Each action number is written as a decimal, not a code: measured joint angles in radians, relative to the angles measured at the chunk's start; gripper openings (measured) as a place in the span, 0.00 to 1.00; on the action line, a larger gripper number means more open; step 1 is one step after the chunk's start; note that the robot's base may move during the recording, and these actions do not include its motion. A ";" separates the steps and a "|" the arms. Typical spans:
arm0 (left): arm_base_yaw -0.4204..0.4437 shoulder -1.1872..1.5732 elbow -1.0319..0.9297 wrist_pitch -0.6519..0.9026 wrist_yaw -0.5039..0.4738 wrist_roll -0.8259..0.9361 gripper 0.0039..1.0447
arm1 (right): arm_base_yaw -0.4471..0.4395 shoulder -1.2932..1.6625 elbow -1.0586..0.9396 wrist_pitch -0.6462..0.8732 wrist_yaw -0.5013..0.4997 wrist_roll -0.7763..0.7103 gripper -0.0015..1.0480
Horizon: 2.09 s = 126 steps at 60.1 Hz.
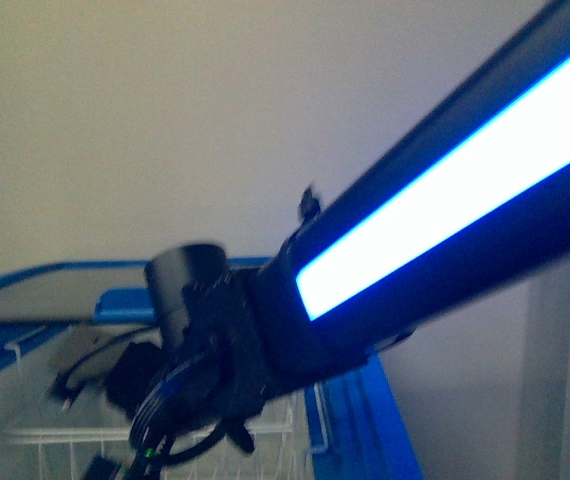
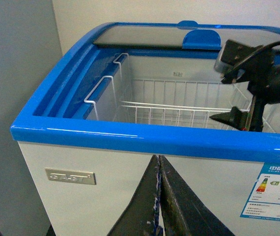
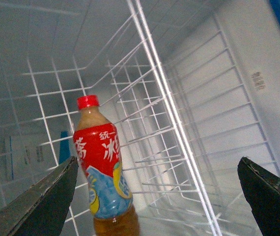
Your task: Put drink in fridge
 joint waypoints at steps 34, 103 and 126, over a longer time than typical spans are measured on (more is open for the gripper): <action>0.000 0.000 0.000 0.000 0.000 0.000 0.02 | -0.361 -0.793 -0.677 0.158 0.276 0.698 0.93; 0.000 0.000 0.000 0.000 0.000 0.000 0.02 | -0.596 -1.950 -1.728 0.273 0.039 0.787 0.03; 0.000 0.000 0.000 0.000 0.000 -0.001 0.02 | -0.596 -2.061 -1.780 0.223 0.037 0.787 0.03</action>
